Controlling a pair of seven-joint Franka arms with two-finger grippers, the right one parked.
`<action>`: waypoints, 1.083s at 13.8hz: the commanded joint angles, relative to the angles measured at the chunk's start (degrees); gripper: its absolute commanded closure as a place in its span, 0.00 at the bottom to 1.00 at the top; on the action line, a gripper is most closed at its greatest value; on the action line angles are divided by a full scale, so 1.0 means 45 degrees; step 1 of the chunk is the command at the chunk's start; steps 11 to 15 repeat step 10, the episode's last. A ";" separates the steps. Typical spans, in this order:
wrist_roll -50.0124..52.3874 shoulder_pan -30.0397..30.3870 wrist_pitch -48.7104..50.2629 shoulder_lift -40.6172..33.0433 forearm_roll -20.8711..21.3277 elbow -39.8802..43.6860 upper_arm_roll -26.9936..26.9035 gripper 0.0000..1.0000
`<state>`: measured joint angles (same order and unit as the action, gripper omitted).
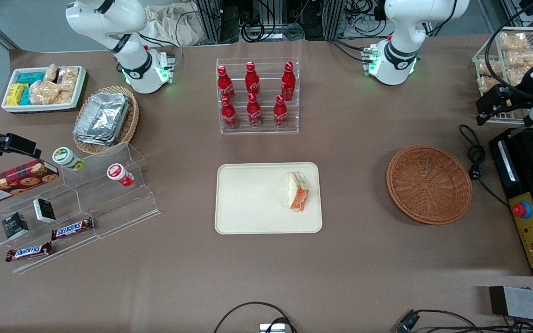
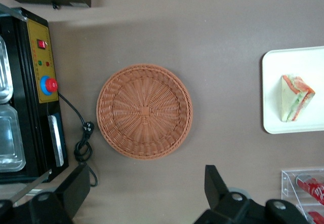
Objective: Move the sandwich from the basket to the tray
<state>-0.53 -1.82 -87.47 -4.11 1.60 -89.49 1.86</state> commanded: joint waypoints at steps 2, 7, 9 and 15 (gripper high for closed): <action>-0.0077 -0.0045 0.0785 0.0562 -0.0218 0.1019 -0.0100 0.00; -0.0057 -0.0084 0.0786 0.0582 -0.0218 0.0941 -0.0081 0.00; -0.0058 -0.0104 0.0786 0.0640 -0.0218 0.0921 -0.0081 0.00; -0.0057 -0.0104 0.0786 0.0718 -0.0238 0.0940 -0.0081 0.00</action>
